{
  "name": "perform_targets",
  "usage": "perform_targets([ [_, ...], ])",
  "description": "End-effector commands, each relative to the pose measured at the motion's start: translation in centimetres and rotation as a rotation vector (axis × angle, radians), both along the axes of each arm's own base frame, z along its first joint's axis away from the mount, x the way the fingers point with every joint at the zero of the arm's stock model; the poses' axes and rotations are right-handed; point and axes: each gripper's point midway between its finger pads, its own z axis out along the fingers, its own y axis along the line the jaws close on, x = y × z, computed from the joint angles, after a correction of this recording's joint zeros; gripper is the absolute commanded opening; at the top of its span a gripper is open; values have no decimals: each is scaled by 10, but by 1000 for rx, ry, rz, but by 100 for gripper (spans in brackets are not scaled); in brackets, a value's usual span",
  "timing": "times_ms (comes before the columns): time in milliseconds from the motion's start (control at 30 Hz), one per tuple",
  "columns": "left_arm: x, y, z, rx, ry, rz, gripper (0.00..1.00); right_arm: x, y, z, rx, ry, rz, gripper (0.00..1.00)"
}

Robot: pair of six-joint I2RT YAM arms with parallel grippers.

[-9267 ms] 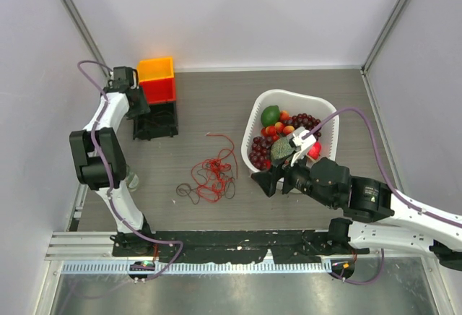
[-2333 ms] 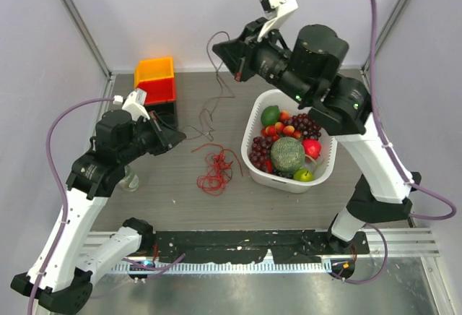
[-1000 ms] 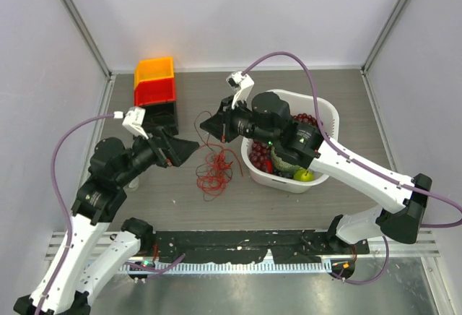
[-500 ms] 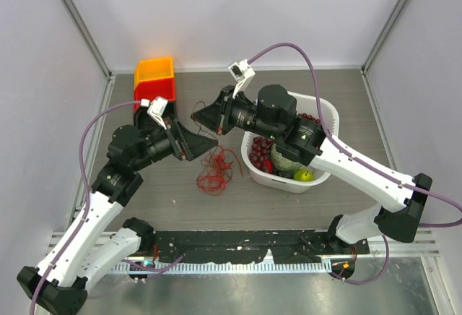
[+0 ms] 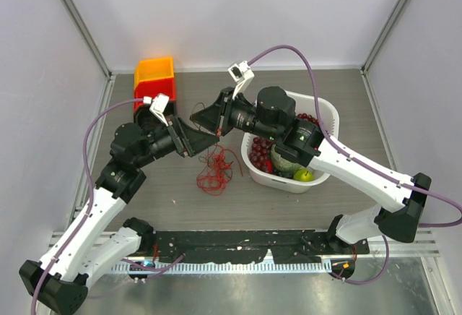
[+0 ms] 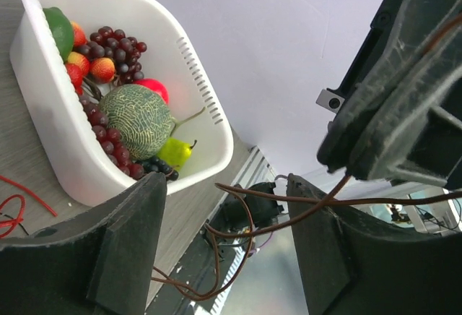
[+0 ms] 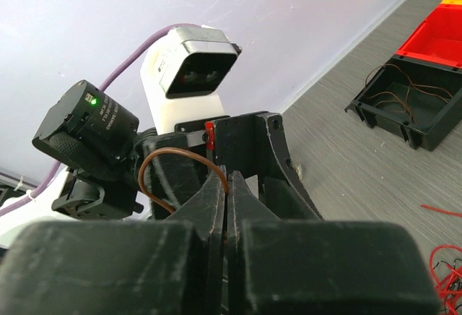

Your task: Untangle the cables

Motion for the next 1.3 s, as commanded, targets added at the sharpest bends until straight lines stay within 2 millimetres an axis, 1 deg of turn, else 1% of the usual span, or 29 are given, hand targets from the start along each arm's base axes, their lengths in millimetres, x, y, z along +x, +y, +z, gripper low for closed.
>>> perform_targets([
  [0, -3, -7, 27, -61, -64, -52, 67, -5, -3, 21, 68, -26, 15, 1],
  [100, 0, -8, 28, -56, -69, -42, 48, -7, -3, 19, 67, -16, 23, 1],
  [167, 3, -5, 26, -23, -76, -16, 30, -8, -4, 14, 59, -12, 21, 1],
  [233, 7, 0, 24, 21, -75, 17, 9, -7, -8, 13, 58, -15, 1, 1],
  [267, 6, 3, 26, 38, -81, 32, 0, -4, -12, 11, 54, -11, -23, 1],
  [333, 8, 10, 25, 69, -83, 76, 0, -1, -19, 3, 21, -12, -53, 7],
  [367, 9, 14, 24, 83, -77, 101, 0, 0, -21, -1, 2, -18, -61, 19],
  [400, 9, 18, 26, 90, -76, 125, 0, 1, -25, -8, -28, -13, -78, 27],
  [433, 6, 22, 26, 88, -72, 142, 0, 2, -29, -14, -57, -13, -93, 42],
  [500, 3, 29, 30, 77, -70, 170, 0, 0, -35, -16, -83, -33, -98, 45],
  [533, -1, 31, 34, 66, -79, 176, 0, 2, -38, -21, -97, -36, -108, 55],
  [567, -3, 34, 35, 61, -79, 187, 0, 2, -42, -24, -112, -42, -124, 59],
  [600, -5, 37, 38, 58, -79, 202, 0, 3, -45, -27, -126, -47, -135, 66],
  [633, -6, 40, 39, 61, -77, 216, 0, 8, -52, -31, -146, -50, -172, 68],
  [667, -7, 43, 41, 63, -76, 225, 0, 8, -54, -33, -162, -64, -174, 71],
  [767, -11, 47, 48, 68, -76, 242, 0, 4, -56, -45, -200, -70, -149, 72],
  [800, -11, 48, 51, 65, -79, 242, 0, -2, -52, -48, -201, -68, -112, 72],
  [867, -12, 49, 57, 64, -78, 248, 0, -3, -53, -55, -208, -52, -111, 72],
  [967, -13, 53, 66, 61, -82, 270, 0, -3, -58, -69, -229, -23, -129, 72],
  [1000, -14, 55, 69, 58, -87, 275, 0, 1, -62, -72, -237, -21, -160, 71],
  [1033, -13, 55, 69, 61, -81, 279, 0, 0, -64, -77, -246, -18, -164, 72],
  [1067, -13, 55, 72, 59, -78, 280, 0, -1, -68, -76, -243, -25, -167, 72],
  [1100, -14, 56, 76, 53, -79, 282, 0, -3, -69, -84, -255, -21, -158, 72],
  [1133, -13, 56, 75, 57, -67, 285, 0, -7, -70, -81, -245, -40, -143, 72],
  [1167, -12, 56, 77, 55, -60, 286, 0, -16, -66, -84, -246, -59, -82, 72],
  [1200, -11, 56, 78, 54, -52, 289, 0, -29, -61, -81, -220, -82, -2, 72],
  [1233, -11, 55, 78, 56, -42, 290, 0, -35, -59, -80, -212, -105, 38, 72],
  [1267, -10, 56, 82, 52, -37, 295, 0, -48, -54, -78, -183, -126, 120, 72],
])
